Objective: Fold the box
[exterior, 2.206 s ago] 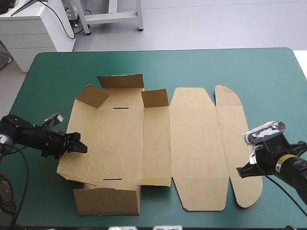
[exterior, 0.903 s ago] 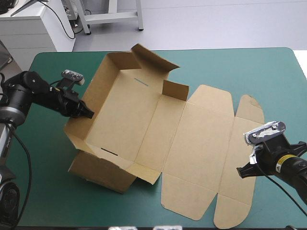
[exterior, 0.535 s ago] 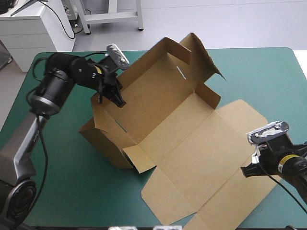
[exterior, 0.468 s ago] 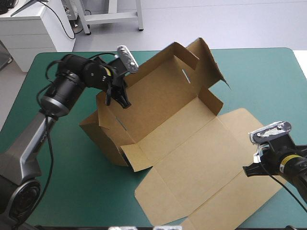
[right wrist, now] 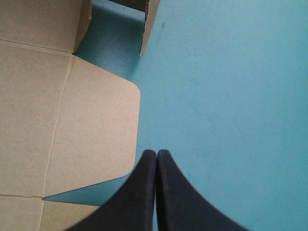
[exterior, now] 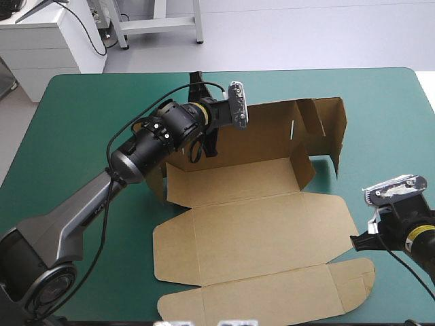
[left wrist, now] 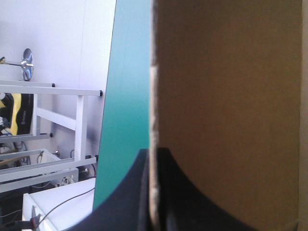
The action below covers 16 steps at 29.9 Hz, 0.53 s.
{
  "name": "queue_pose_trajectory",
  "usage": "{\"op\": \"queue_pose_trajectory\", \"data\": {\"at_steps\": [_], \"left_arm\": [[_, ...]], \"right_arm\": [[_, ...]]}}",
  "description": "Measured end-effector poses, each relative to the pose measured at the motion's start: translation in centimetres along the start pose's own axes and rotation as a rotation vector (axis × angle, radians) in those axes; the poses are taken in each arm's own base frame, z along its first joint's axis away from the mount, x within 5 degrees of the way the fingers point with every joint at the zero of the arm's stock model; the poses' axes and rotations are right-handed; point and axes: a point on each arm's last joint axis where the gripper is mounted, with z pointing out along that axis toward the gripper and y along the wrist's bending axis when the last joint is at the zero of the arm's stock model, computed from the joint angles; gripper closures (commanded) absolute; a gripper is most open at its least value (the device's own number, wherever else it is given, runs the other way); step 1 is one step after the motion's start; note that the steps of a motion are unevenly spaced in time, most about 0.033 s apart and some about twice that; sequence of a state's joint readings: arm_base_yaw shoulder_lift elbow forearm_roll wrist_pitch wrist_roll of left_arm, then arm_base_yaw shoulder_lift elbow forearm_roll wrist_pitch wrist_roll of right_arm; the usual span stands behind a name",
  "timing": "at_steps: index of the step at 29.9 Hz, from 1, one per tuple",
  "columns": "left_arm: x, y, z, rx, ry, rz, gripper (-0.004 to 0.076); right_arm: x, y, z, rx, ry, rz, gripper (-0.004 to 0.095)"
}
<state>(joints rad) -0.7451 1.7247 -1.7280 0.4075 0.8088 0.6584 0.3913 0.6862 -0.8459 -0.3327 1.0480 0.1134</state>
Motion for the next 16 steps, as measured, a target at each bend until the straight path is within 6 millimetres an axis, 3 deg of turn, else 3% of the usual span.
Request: {"op": "queue_pose_trajectory", "data": {"at_steps": [4, 16], "left_arm": [[0.8, -1.6, 0.2, -0.01, -0.006, 0.06, 0.0731], [4.5, -6.4, -1.8, -0.177, -0.148, 0.154, 0.0731]], "right_arm": [[0.1, 0.0, -0.2, 0.0, -0.007, 0.008, 0.0929], [0.2, 0.0, -0.4, -0.007, -0.016, 0.04, 0.0929]]}}
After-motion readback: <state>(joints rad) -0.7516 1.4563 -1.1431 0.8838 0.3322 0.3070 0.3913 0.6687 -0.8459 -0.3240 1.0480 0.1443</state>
